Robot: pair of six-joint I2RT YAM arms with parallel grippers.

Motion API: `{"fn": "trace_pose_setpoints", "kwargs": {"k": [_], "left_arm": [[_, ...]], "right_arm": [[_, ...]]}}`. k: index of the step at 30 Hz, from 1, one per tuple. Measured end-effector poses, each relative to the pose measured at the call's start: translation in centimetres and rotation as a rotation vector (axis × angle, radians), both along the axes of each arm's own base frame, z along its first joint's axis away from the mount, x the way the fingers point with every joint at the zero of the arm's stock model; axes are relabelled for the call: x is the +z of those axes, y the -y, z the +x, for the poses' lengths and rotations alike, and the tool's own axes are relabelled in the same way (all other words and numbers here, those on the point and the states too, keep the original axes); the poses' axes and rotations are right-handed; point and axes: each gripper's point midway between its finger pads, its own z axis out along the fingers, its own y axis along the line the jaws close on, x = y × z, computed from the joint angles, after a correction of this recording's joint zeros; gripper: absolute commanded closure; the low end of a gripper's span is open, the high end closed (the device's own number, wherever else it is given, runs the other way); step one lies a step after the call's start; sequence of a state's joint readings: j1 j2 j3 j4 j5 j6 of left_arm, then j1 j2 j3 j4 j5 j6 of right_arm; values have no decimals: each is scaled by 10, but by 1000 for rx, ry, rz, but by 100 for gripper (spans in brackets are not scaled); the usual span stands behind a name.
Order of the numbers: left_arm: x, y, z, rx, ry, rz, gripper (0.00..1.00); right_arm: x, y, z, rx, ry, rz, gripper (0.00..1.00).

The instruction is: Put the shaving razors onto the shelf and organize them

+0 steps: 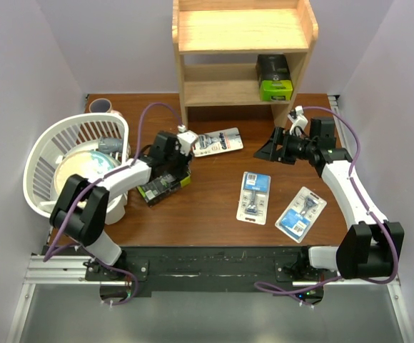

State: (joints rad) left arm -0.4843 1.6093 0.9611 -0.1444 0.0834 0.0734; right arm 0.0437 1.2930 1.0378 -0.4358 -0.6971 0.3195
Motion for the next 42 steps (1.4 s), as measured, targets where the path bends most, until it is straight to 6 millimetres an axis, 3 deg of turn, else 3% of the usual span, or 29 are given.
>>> {"fn": "trace_pose_setpoints", "kwargs": {"k": [4, 6, 8, 10, 13, 15, 19, 25, 29, 38, 42], "left_arm": [[-7, 51, -29, -176, -20, -25, 50], [-16, 65, -47, -234, -61, -25, 45], [-19, 69, -58, -261, -90, -16, 38], [-15, 67, -57, -263, -86, -1, 35], [5, 61, -45, -263, -39, 22, 30], [28, 54, -34, -268, 15, 33, 28], [48, 23, -11, -214, 71, 72, 27], [21, -38, 16, -54, -21, 160, 27], [4, -48, 29, -18, -77, 172, 30], [-2, 4, 18, -197, -208, 20, 53], [-4, 41, -10, -333, -246, -9, 57]], "right_arm": [[-1, 2, 0, -3, -3, -3, 16], [-2, 3, -1, -3, -7, -6, 16], [-3, 4, -2, -4, -10, -9, 16], [-3, 4, -2, -2, -9, -12, 15], [-4, 5, -2, 0, -6, -15, 14], [-4, 5, -2, 1, -6, -15, 13], [-3, 5, -1, 1, -3, -15, 12], [-6, 5, -1, 1, -12, -15, 12], [-12, 5, 1, 1, -31, -15, 12], [-16, 5, 2, 2, -46, -15, 12], [-16, 5, 1, 3, -47, -17, 12]]}}
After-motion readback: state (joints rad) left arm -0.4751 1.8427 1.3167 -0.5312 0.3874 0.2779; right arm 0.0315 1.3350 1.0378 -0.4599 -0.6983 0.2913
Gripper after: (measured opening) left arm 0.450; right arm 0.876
